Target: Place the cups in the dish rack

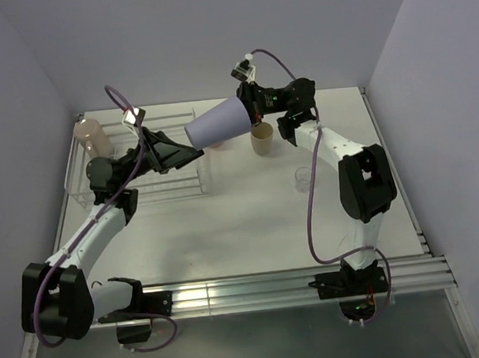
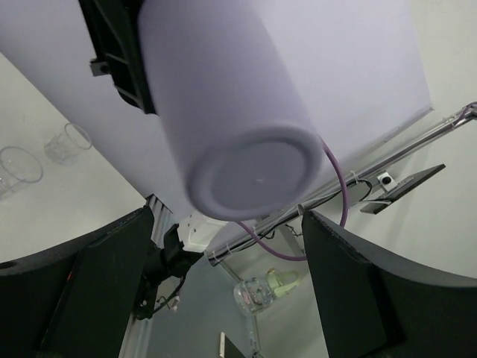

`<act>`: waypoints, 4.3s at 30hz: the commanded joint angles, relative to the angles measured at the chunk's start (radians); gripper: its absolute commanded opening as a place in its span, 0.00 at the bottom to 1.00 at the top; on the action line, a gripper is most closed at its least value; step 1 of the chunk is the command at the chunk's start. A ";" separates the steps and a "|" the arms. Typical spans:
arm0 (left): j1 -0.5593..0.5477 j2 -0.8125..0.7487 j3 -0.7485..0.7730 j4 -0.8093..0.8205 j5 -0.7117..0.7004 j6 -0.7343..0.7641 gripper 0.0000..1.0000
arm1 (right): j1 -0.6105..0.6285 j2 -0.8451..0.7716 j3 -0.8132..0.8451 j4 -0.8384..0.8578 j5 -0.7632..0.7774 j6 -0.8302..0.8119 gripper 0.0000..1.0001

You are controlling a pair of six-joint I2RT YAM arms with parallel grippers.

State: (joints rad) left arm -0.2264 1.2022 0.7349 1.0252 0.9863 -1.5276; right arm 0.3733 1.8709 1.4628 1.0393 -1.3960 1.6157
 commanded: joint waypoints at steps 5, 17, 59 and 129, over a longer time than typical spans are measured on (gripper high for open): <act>0.028 -0.033 -0.011 -0.005 -0.043 0.038 0.86 | 0.016 -0.053 -0.004 0.380 0.038 0.214 0.00; 0.007 -0.124 0.052 -0.163 -0.017 0.159 0.91 | 0.021 -0.153 -0.117 -0.056 0.091 -0.204 0.00; -0.027 -0.102 0.095 -0.284 -0.086 0.204 0.82 | 0.059 -0.187 -0.156 -0.217 0.080 -0.342 0.00; 0.464 0.550 1.243 -2.311 -0.811 1.932 0.00 | -0.174 -0.187 0.094 -1.358 0.262 -1.271 1.00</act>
State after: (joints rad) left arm 0.2226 1.8214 2.0159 -1.2419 0.1856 0.3302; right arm 0.1940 1.6894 1.5253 -0.3092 -1.1332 0.3752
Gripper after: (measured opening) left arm 0.715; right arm 0.998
